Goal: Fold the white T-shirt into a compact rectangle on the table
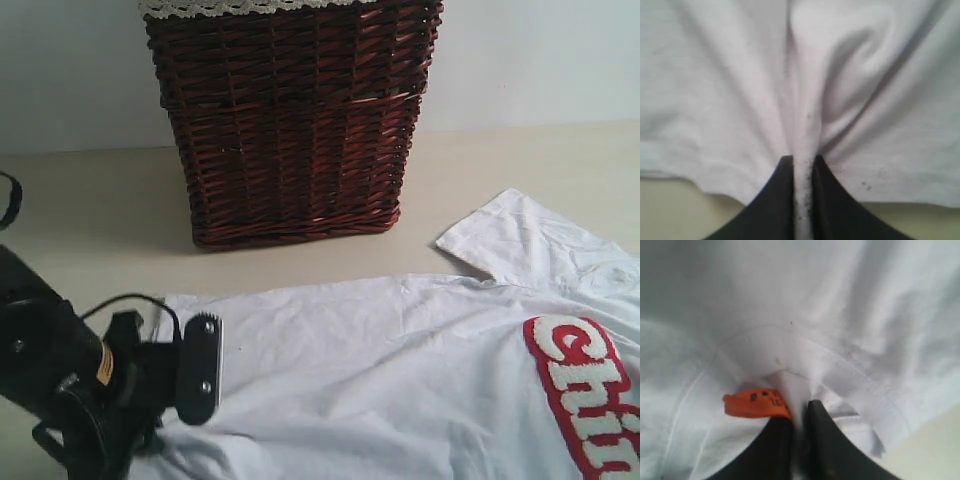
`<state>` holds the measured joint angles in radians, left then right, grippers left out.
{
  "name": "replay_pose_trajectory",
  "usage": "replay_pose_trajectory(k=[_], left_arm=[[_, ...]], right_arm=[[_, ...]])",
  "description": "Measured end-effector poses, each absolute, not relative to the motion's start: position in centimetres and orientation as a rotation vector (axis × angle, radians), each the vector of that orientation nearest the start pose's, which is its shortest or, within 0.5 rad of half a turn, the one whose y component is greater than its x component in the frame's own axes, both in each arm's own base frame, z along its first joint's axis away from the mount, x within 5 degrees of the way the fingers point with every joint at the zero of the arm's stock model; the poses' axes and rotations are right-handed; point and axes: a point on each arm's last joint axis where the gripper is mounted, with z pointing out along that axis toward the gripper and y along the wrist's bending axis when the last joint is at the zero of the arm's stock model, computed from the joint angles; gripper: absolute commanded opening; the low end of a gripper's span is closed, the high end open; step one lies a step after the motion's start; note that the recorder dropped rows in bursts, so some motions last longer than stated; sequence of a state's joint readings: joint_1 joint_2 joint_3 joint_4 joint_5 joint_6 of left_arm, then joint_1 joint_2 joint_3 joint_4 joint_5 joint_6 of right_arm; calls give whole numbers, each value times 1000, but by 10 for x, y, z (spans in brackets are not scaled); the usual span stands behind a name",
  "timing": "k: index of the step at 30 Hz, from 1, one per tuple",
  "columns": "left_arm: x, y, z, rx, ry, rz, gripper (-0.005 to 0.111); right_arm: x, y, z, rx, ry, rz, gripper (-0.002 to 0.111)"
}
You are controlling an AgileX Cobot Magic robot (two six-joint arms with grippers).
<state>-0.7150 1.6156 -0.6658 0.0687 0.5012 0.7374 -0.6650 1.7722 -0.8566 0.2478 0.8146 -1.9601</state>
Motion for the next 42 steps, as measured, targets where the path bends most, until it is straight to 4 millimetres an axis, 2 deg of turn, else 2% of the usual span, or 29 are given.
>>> replay_pose_trajectory(k=[3,5,10,13,18,20,23,27,30,36,42], left_arm=[[210,-157,172,1897,2121,309,0],[219,-152,195,1828,2086,490,0],[232,-129,243,1707,1941,935,0],[229,-119,264,1665,1868,1050,0],[218,-104,288,1655,1812,1146,0],[213,-97,300,1660,1753,1185,0],[199,-85,330,1576,1669,1199,0],[171,-63,376,1396,1573,1141,0],[148,-45,395,1320,1535,1092,0],[108,-16,408,1263,1485,990,0],[83,-1,410,1201,1474,865,0]], right_arm=[[224,-154,163,-1566,2497,31,0],[220,-148,191,-1538,2455,-87,0],[198,-119,263,-1531,2237,-335,0],[182,-95,302,-1450,2080,-475,0],[157,-60,346,-1294,1871,-588,0],[145,-48,356,-1279,1811,-620,0],[131,-36,366,-1272,1757,-670,0],[113,-21,376,-1225,1718,-711,0],[99,-9,383,-1203,1672,-749,0],[77,15,396,-1127,1531,-774,0],[60,34,409,-994,1400,-741,0]])
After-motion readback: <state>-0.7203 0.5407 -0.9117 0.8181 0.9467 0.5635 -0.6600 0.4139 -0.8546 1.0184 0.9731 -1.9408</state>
